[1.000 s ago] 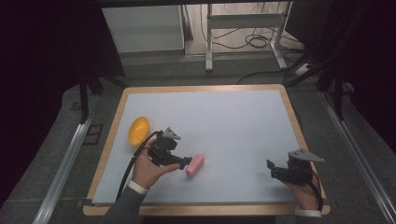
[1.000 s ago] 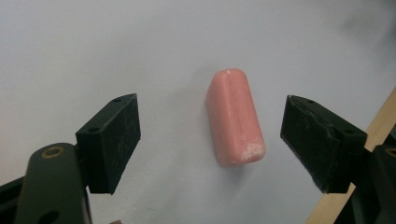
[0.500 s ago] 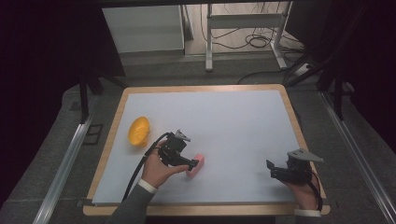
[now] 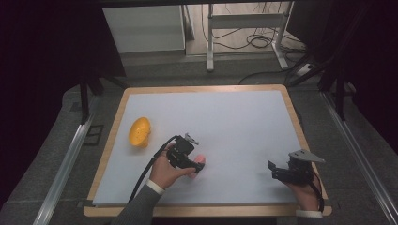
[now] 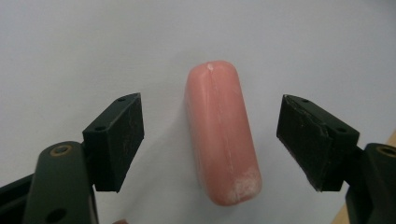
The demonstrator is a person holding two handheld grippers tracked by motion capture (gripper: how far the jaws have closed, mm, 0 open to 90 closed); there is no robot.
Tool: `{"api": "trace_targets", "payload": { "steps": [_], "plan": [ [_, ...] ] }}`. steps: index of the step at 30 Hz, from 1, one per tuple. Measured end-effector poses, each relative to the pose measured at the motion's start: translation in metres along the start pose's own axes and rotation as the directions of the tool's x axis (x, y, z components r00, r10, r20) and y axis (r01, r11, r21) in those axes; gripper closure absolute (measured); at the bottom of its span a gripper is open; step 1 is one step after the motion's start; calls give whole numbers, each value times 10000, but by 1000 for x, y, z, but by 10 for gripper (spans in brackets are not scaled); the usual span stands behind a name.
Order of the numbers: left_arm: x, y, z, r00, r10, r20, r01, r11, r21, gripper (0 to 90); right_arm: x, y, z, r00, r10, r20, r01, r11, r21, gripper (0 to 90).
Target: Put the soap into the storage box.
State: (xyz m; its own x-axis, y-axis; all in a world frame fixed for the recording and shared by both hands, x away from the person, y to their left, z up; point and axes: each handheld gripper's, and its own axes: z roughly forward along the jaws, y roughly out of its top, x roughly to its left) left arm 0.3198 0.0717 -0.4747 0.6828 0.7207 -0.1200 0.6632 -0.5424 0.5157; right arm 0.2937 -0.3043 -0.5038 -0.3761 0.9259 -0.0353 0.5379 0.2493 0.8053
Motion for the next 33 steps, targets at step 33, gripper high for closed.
{"api": "trace_targets", "payload": {
  "steps": [33],
  "plan": [
    [-3,-4,29,9987,-308,-407,335,9972,673,599,-1,0,0,9999,-22,132,22,10000,2,99]
  ]
}}
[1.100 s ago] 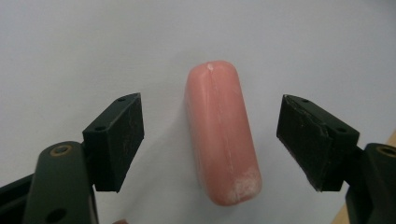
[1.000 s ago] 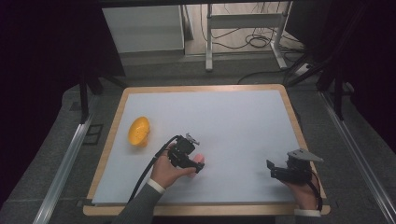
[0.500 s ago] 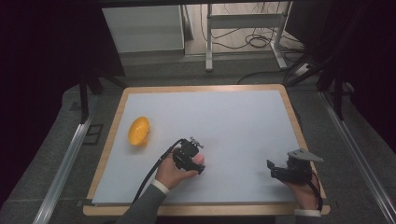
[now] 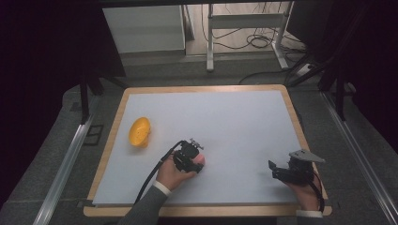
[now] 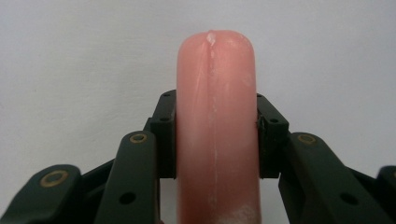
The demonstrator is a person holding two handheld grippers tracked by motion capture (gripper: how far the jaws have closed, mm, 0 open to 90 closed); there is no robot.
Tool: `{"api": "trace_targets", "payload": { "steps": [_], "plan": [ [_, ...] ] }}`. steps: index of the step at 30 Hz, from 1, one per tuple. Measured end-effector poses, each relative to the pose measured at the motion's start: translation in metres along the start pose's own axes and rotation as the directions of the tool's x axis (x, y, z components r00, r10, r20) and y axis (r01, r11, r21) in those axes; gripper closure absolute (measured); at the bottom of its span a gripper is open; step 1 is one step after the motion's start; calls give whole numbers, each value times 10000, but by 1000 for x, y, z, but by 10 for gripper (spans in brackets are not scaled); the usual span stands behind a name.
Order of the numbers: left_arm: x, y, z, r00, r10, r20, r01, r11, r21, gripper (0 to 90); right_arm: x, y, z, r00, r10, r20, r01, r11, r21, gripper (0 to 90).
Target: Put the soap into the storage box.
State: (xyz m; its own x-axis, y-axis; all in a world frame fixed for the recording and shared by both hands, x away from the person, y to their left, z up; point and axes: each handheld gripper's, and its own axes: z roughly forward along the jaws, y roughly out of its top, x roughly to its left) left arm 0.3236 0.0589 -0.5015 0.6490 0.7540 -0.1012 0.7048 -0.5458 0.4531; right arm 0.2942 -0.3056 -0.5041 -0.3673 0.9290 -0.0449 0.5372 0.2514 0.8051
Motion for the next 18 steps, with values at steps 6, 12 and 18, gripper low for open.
{"api": "trace_targets", "payload": {
  "steps": [6,12,18],
  "plan": [
    [6,-2,-7,10000,-91,13,92,9998,-168,600,0,0,0,10000,36,46,-36,10000,-13,99],
    [13,-2,-19,9999,-172,-18,171,9988,-451,600,0,0,0,10000,13,13,-13,10000,-11,99],
    [22,-4,-28,9996,-297,-30,295,9979,-578,600,0,0,1,10000,-1,16,1,10000,38,99]
  ]
}}
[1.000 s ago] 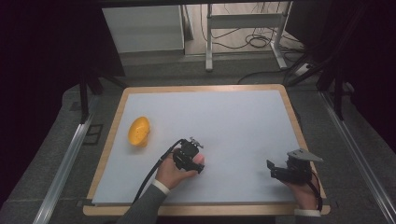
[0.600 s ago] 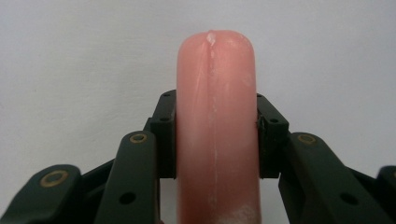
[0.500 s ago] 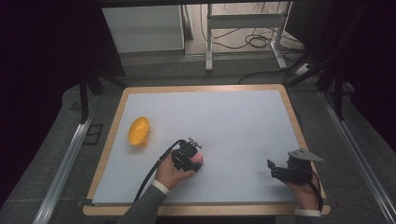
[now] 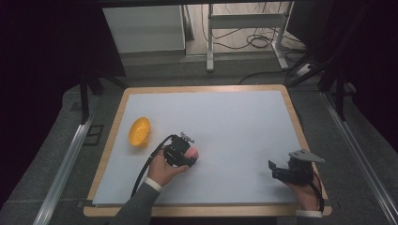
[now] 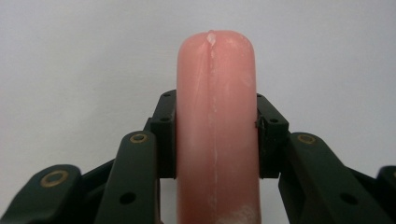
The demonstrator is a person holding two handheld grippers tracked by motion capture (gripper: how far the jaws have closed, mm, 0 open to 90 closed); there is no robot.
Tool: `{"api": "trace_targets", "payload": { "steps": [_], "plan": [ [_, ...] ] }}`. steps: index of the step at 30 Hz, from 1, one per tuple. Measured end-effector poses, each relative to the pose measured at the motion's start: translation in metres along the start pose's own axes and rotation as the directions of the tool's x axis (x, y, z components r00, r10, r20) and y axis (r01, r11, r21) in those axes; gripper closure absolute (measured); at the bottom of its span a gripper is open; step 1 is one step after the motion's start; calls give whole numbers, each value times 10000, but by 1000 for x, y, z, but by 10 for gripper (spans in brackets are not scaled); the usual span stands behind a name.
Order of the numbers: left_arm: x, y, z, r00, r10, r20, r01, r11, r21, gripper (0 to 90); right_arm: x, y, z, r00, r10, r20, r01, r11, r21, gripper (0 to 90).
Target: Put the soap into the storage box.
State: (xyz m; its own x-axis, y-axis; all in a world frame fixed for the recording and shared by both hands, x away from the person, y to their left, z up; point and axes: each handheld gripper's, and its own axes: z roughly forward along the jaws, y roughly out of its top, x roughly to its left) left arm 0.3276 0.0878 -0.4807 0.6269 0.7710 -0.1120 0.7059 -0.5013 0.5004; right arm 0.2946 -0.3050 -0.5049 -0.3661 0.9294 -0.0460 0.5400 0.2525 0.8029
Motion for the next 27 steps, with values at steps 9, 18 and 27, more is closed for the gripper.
{"api": "trace_targets", "payload": {
  "steps": [9,18,27],
  "plan": [
    [10,3,-12,9999,-64,-98,62,9998,-203,600,0,0,1,10000,-7,-3,7,10000,24,99],
    [18,7,-21,9998,-134,-172,127,9992,-382,600,0,-1,2,10000,5,28,-5,10000,92,99],
    [28,10,-29,9990,-255,-357,236,9984,-511,600,0,-1,3,10000,36,59,-37,9999,126,99]
  ]
}}
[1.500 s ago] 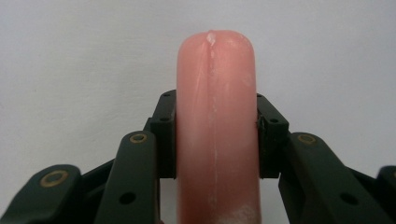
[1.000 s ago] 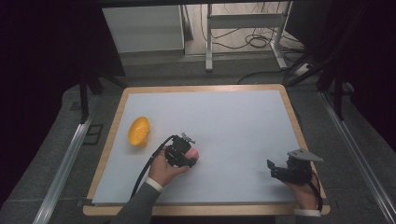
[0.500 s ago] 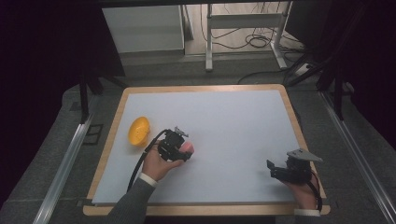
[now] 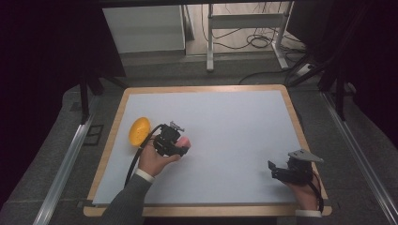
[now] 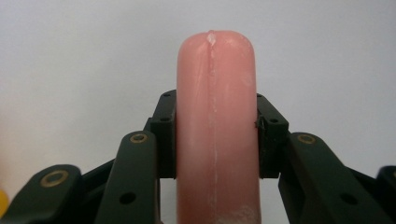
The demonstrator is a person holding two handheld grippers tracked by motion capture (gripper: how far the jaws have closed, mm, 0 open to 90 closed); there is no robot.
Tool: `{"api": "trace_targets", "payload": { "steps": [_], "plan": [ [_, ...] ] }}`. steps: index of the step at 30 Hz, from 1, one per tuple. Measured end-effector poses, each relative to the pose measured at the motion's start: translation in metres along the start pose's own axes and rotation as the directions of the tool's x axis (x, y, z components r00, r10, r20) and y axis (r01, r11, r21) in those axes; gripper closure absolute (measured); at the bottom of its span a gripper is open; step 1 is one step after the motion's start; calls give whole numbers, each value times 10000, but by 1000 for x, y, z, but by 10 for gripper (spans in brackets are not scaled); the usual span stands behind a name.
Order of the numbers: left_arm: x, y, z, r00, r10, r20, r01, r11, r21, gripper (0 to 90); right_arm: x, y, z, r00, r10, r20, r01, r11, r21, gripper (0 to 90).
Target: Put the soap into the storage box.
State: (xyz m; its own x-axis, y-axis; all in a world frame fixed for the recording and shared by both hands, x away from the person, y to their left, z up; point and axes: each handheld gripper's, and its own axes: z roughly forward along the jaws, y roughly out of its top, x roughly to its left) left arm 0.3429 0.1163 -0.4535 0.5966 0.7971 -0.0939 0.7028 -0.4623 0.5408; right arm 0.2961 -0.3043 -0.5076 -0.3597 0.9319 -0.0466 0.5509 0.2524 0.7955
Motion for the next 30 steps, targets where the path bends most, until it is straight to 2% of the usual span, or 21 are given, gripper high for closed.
{"api": "trace_targets", "payload": {
  "steps": [16,30],
  "plan": [
    [25,2,-10,9987,-397,-319,394,9992,-111,600,0,-1,1,10000,-3,15,3,10000,81,99],
    [52,-2,-20,9944,-791,-698,782,9968,-161,600,0,-1,3,10000,-36,48,35,9999,123,99]
  ]
}}
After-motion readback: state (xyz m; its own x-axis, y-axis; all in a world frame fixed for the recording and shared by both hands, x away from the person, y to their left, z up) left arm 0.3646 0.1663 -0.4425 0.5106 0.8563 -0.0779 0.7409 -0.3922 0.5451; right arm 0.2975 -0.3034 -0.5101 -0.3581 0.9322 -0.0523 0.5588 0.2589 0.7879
